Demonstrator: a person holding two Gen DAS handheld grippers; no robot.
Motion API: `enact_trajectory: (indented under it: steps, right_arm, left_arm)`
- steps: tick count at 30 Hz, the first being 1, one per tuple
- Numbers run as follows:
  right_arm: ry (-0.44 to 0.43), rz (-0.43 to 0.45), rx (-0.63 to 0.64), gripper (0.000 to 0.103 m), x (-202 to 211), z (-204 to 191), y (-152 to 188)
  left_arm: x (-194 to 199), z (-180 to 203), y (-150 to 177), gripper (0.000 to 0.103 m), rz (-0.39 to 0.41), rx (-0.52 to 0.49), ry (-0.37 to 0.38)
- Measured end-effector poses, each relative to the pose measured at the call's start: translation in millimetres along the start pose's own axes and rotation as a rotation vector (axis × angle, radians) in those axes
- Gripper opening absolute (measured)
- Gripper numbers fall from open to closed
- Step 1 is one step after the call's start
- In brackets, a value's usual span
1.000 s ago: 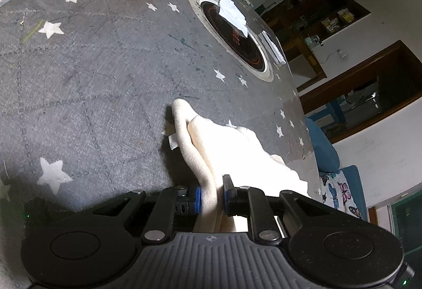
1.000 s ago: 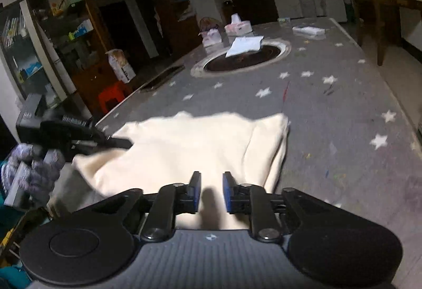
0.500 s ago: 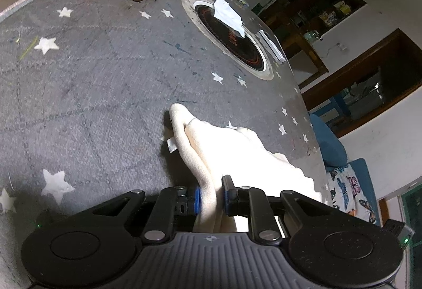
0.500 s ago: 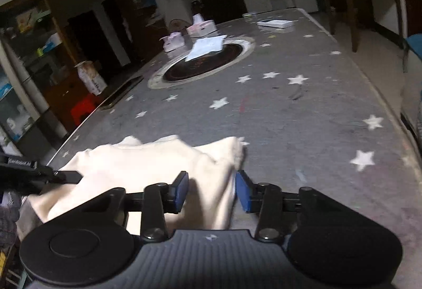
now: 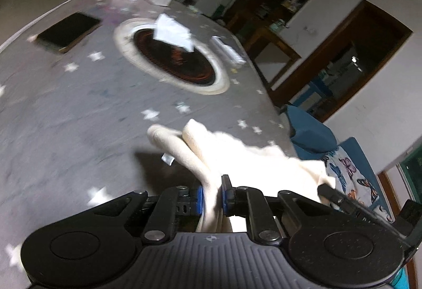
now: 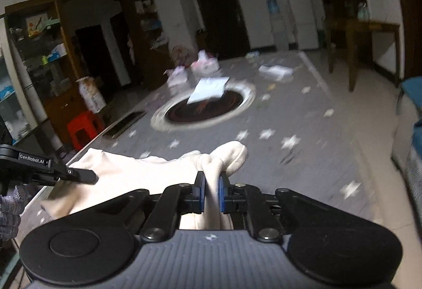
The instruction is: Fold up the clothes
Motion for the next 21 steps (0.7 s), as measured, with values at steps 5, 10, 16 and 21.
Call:
enact_trajectory:
  steps: [5, 10, 16, 21]
  right_arm:
    - [0.084, 0.047, 0.015, 0.009, 19.6, 25.5, -25.4]
    - [0.161, 0.057, 0.011, 0.009, 26.2, 55.9, -39.8]
    - [0.213, 0.012, -0.014, 0.008, 7.5, 86.4, -35.2]
    - [0.233, -0.042, -0.058, 0.008, -16.3, 108.4, -18.2]
  left_arm:
    - [-22.6, 34.9, -23.6, 0.014, -0.006, -0.056, 0.026]
    - [-51.7, 62.0, -35.4, 0.014, -0.029, -0.106, 0.031]
    - [-88.0, 62.7, -35.7, 0.014, -0.073, -0.112, 0.005]
    - [-110.3, 43.7, -27.8, 0.018, -0.13, -0.099, -0.067]
Point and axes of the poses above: each gripper's, at about its wrist camera, not at the fingertips, and x roughly against the way its jaws point, z to its right, y to its underside, the point moved 9 cm from there along -x, roughly the way its jaws point, and after that the axes turned 13 degrees about -z, right-handed, at the moved point
